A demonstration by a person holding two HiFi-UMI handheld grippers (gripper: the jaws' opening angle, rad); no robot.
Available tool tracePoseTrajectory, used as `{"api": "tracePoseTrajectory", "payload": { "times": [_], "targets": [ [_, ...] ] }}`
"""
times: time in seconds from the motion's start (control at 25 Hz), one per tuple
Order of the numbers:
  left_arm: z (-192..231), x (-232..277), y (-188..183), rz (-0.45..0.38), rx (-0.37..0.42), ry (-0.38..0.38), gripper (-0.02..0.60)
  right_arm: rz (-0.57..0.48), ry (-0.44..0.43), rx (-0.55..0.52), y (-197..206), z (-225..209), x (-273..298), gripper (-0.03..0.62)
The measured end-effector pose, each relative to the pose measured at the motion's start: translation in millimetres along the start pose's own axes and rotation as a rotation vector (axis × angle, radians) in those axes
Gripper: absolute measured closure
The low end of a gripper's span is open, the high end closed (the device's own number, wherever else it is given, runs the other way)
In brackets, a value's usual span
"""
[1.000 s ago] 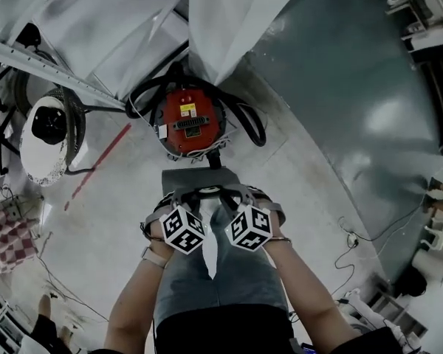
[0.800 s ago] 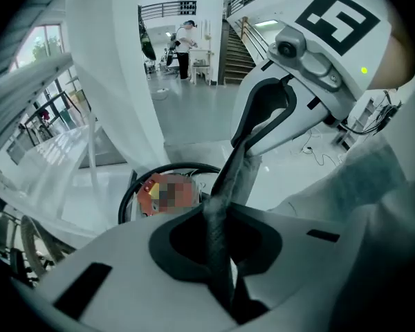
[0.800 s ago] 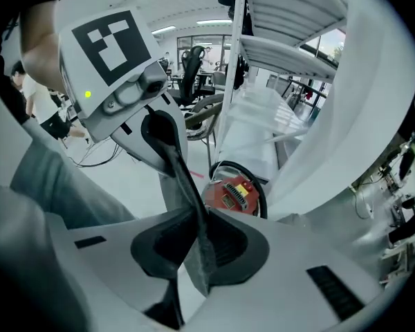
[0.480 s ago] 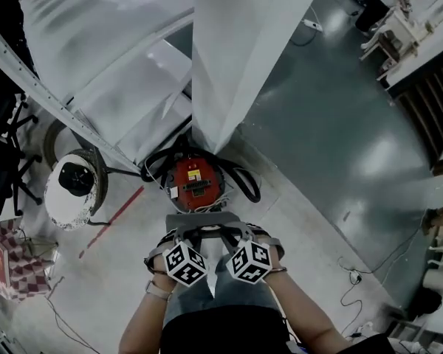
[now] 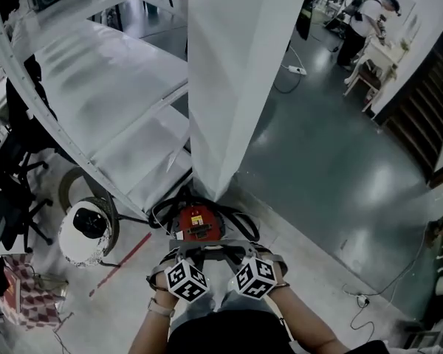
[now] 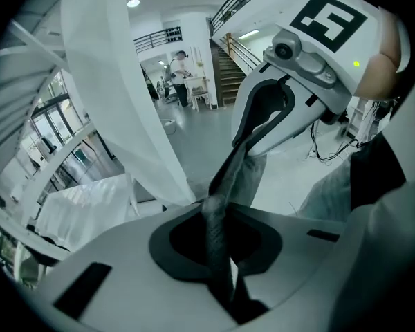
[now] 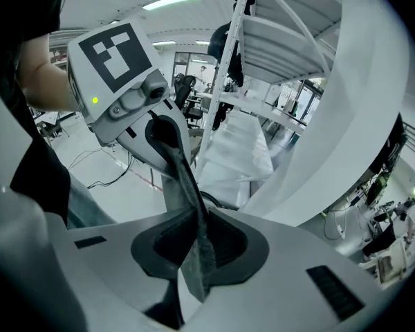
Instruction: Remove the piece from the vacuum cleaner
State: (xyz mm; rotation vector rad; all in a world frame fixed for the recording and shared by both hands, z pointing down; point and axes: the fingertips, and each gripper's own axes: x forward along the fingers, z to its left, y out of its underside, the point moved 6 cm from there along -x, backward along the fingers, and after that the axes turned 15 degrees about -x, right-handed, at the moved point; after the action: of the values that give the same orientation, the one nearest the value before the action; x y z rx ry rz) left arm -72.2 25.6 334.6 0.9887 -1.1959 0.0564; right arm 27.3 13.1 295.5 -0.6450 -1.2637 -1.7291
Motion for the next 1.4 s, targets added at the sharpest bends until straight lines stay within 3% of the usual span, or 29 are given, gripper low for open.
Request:
{"api": "tracePoseTrajectory", "payload": {
  "times": [0.64, 1.0, 1.4],
  "targets": [
    [21, -79, -85, -0.163, 0.051, -0.160, 0.535, -0.055, 0.172, -0.124, -54, -57, -81, 0.523],
    [29, -101, -98, -0.207, 0.058, -0.235, 0.535, -0.096, 0.221, -0.160, -71, -68, -94, 0.523],
    [20, -106, -98, -0.218, 0.056, -0.248, 0.535, -0.116, 0.235, -0.172, -68, -61, -102, 0.525]
  ]
}}
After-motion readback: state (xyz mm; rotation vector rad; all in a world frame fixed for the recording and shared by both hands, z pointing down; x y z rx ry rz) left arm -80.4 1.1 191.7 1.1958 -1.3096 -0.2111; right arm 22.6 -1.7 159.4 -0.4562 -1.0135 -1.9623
